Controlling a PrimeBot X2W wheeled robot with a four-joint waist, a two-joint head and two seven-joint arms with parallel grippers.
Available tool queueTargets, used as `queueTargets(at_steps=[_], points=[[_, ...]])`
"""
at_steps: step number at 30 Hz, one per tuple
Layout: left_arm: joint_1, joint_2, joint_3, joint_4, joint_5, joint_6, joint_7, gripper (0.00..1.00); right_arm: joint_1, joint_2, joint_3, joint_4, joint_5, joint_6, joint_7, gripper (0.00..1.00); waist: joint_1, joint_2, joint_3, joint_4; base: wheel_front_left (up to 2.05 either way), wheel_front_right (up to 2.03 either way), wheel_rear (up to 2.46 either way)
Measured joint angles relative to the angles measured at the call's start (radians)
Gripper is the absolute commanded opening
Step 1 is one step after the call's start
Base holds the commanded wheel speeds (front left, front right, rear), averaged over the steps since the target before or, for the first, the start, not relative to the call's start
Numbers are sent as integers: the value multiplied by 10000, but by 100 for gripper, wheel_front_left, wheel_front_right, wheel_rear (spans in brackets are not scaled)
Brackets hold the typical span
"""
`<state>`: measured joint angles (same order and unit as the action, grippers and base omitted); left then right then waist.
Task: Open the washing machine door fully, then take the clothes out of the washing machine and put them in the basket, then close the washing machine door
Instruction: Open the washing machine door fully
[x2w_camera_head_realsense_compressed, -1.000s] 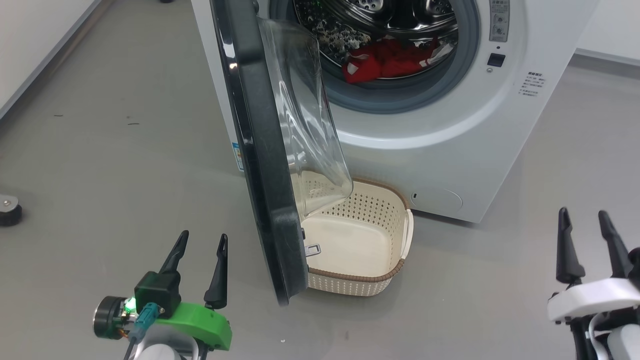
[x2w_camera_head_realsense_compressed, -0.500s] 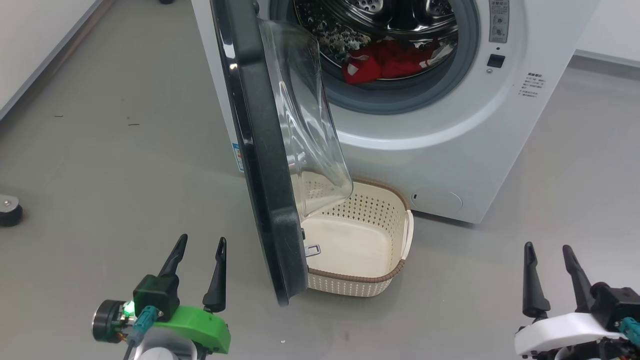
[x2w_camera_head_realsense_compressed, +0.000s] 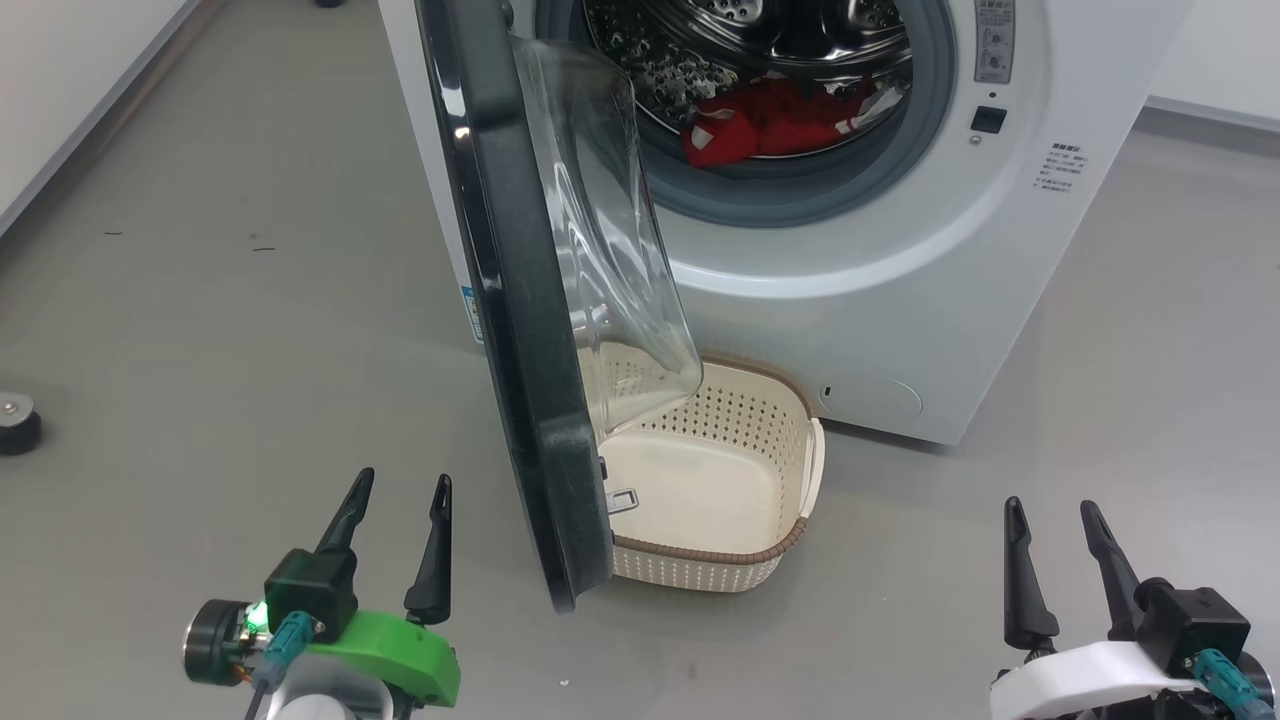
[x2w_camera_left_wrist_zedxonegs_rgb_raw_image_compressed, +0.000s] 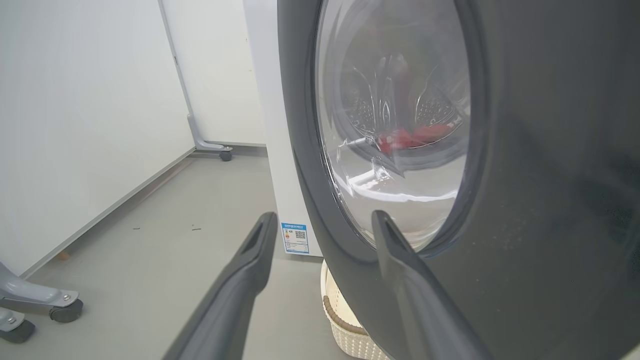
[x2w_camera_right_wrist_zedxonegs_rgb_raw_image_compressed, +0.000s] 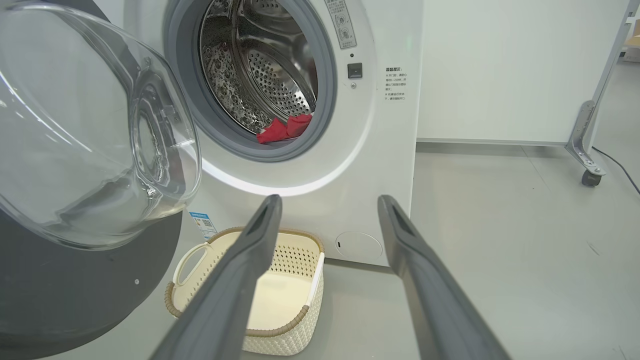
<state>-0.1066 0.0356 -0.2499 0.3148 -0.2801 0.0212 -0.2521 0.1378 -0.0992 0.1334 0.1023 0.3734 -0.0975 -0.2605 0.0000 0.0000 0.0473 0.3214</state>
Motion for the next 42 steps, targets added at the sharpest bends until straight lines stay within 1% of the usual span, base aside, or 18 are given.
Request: queueTargets(at_steps=[9, 11, 17, 19, 23, 24, 25, 26, 27, 28, 32, 35, 42], points=[[0, 0, -33, 4, -2, 0, 0, 100, 159, 42, -173, 2, -259, 88, 0, 100, 0, 0, 43, -48, 0, 0, 0], [0, 0, -35, 4, -2, -2, 0, 100, 159, 44, -194, 2, -351, 161, 0, 100, 0, 0, 53, -54, 0, 0, 0], [0, 0, -48, 4, -12, -2, 0, 100, 159, 75, -293, 2, -537, 178, 0, 100, 0, 0, 96, -64, 0, 0, 0], [-1, 0, -61, 4, -13, -2, 0, 100, 158, 81, -320, 2, -606, 255, 0, 100, 1, 0, 116, -69, 0, 0, 0], [-1, 0, -75, 4, -13, -2, 0, 100, 157, 86, -343, 2, -773, 263, 0, 100, 0, 0, 151, -80, 0, 0, 0], [-1, 0, -77, 6, -13, -2, 0, 78, 157, 86, -353, 2, -779, 267, 0, 100, 0, 0, 157, -83, 0, 0, 0], [-1, 0, -82, 6, -13, -2, 0, 40, 157, 88, -364, 2, -807, 291, 0, 100, 0, 0, 161, -86, 0, 0, 0], [-2, 0, -88, 6, -13, -2, 0, 22, 157, 100, -378, 2, -846, 332, 0, 100, 0, 0, 165, -88, 0, 0, 0], [-2, 0, -94, 6, -13, -2, 0, 13, 156, 117, -387, 2, -849, 345, 0, 100, 0, 0, 169, -89, 0, 0, 0], [-2, 0, -94, 6, -13, -2, 0, 0, 155, 136, -397, 2, -865, 347, 0, 100, 0, 0, 174, -90, 0, 0, 0], [-5, 0, -98, -2, -13, -2, 0, 0, 153, 209, -458, 2, -947, 351, 0, 100, 0, 0, 197, -91, 0, 0, 0], [-13, 0, -75, -92, -17, -2, 0, 0, 148, 226, -483, 2, -1003, 439, 0, 100, 0, 0, 220, -92, 0, 0, 0], [-213, 0, 334, -757, -31, 73, -2, 0, 143, 291, -537, 2, -1114, 523, 0, 100, 0, 0, 248, -82, 0, 0, 0]])
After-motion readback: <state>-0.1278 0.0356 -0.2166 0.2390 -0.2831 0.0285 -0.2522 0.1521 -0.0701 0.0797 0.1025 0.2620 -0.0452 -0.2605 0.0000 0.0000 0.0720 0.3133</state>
